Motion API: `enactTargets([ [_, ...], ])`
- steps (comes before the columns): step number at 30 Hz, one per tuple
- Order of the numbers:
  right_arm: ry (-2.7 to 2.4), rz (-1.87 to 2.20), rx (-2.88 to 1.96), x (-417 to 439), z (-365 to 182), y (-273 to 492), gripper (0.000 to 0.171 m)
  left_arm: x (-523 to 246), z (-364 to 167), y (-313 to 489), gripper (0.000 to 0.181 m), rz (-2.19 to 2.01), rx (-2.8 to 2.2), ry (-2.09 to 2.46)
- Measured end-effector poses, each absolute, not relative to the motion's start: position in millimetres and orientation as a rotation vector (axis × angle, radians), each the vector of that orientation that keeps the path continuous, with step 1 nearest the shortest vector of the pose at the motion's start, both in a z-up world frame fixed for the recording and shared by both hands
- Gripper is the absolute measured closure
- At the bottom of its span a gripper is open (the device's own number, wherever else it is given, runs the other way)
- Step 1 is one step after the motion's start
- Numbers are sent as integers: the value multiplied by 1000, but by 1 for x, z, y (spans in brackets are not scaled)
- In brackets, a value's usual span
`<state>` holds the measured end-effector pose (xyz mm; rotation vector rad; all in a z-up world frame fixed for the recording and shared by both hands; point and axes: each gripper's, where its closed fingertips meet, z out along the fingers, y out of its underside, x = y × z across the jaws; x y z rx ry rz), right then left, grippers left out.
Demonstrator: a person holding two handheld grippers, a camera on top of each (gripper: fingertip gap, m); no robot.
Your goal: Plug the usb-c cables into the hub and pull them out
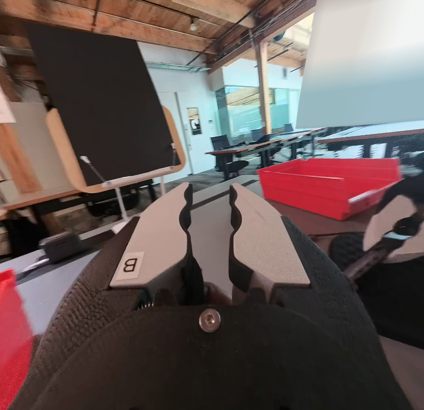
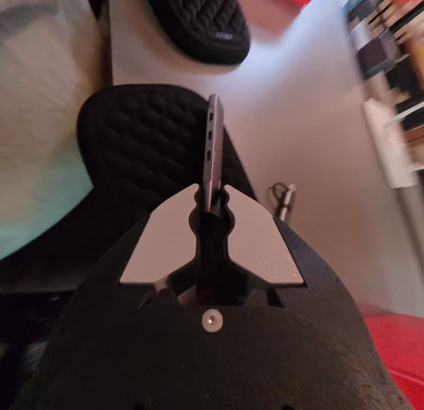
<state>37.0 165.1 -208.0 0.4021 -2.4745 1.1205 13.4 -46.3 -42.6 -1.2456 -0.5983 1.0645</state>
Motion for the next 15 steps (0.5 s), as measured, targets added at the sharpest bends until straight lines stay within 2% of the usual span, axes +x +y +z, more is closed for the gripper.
enactTargets([
  [3,-2657,1213,246,43,-207,171,148,20,-41,-35,142,911,-1214,-551],
  [5,-2765,1296,193,52,-200,172,121,23,-39,-34,134,846,-1187,-536],
  [6,-2794,1367,152,56,-193,171,113,24,-37,-34,128,822,-1171,-521],
  [7,-2791,1462,113,58,-183,169,102,26,-34,-34,120,800,-1151,-505],
  [10,-2534,1852,-42,44,-136,156,65,28,-32,-33,69,708,-1114,-505],
  [12,-2260,2034,-171,24,-104,152,34,28,-35,-30,51,639,-1134,-509],
  [13,-2140,2076,-244,13,-92,152,27,29,-37,-27,46,618,-1147,-506],
  [15,-2114,2077,-219,14,-86,148,26,33,-42,-19,36,562,-1205,-474],
])
